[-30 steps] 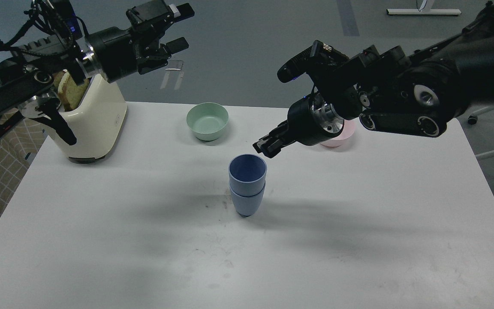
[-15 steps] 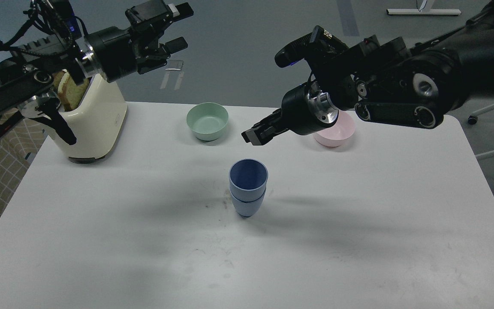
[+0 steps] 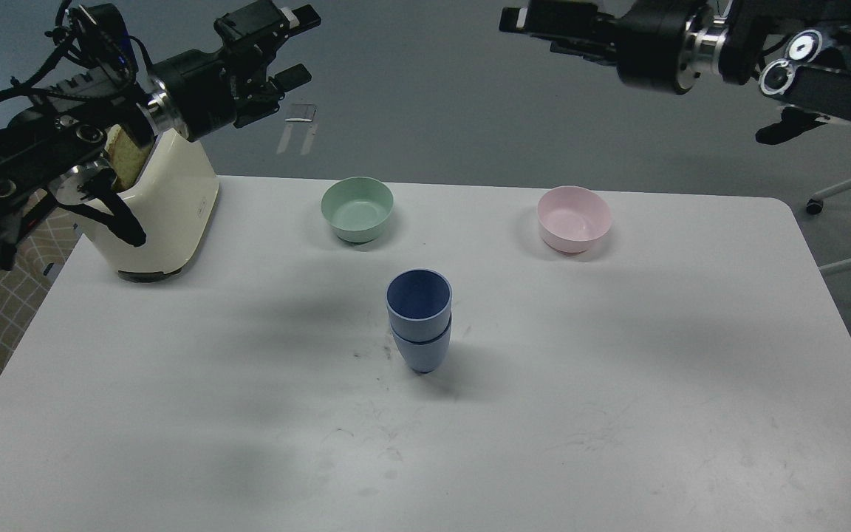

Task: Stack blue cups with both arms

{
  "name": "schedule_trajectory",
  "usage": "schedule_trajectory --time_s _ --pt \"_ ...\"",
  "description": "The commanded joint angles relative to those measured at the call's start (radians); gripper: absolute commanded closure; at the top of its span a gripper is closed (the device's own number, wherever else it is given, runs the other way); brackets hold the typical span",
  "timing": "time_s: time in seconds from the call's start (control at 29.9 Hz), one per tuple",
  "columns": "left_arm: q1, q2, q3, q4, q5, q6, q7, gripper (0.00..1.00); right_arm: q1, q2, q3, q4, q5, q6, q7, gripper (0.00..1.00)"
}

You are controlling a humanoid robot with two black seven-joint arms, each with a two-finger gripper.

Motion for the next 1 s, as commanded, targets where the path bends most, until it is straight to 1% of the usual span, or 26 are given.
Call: schedule_trajectory --time_s 0.0,0.03,0.1,0.17,0.23,0.27,0.3,0.37,0.5,0.57,0.64,0.8,0.97 --pt "0.002 -0.075 0.000 0.107 -0.035 0.007 0.000 0.02 -0.148 -0.023 0.259 -0.115 0.001 -0.012 0.000 0.00" --pt "0.002 -0.092 0.000 0.130 -0.047 0.009 0.000 0.02 -0.171 -0.023 0.297 -0.139 0.001 -0.013 0.000 0.00" --pt "0.002 -0.150 -0.004 0.214 -0.103 -0.002 0.000 0.02 -0.263 0.005 0.463 -0.247 0.002 -0.013 0.000 0.00" --pt "0.005 -0.187 -0.014 0.271 -0.150 -0.005 0.000 0.02 -0.344 0.038 0.598 -0.291 0.002 -0.007 0.000 0.00" --pt "0.011 -0.210 -0.023 0.302 -0.182 -0.013 0.000 0.02 -0.403 0.056 0.685 -0.307 0.002 -0.002 0.000 0.00" --pt "0.022 -0.231 -0.035 0.328 -0.211 -0.025 0.000 0.02 -0.453 0.059 0.771 -0.313 0.004 0.005 0.000 0.00" --pt "0.030 -0.242 -0.043 0.339 -0.222 -0.034 0.000 0.02 -0.475 0.060 0.811 -0.313 0.004 0.007 0.000 0.00" --pt "0.060 -0.283 -0.087 0.379 -0.256 -0.075 0.000 0.02 -0.558 0.085 0.932 -0.313 0.004 0.039 0.000 0.00" --pt "0.094 -0.325 -0.176 0.422 -0.262 -0.092 0.000 0.02 -0.647 0.128 1.042 -0.318 0.004 0.106 0.000 0.00" --pt "0.145 -0.348 -0.240 0.451 -0.262 -0.092 0.000 0.02 -0.707 0.164 1.117 -0.331 0.004 0.146 0.000 0.00" --pt "0.172 -0.362 -0.276 0.468 -0.262 -0.092 0.000 0.02 -0.743 0.197 1.170 -0.345 0.004 0.171 0.000 0.00" --pt "0.214 -0.379 -0.305 0.477 -0.262 -0.092 0.000 0.02 -0.800 0.247 1.266 -0.345 0.004 0.176 0.000 0.00" --pt "0.232 -0.383 -0.307 0.476 -0.264 -0.092 0.000 0.02 -0.820 0.267 1.273 -0.336 0.004 0.180 0.000 0.00"
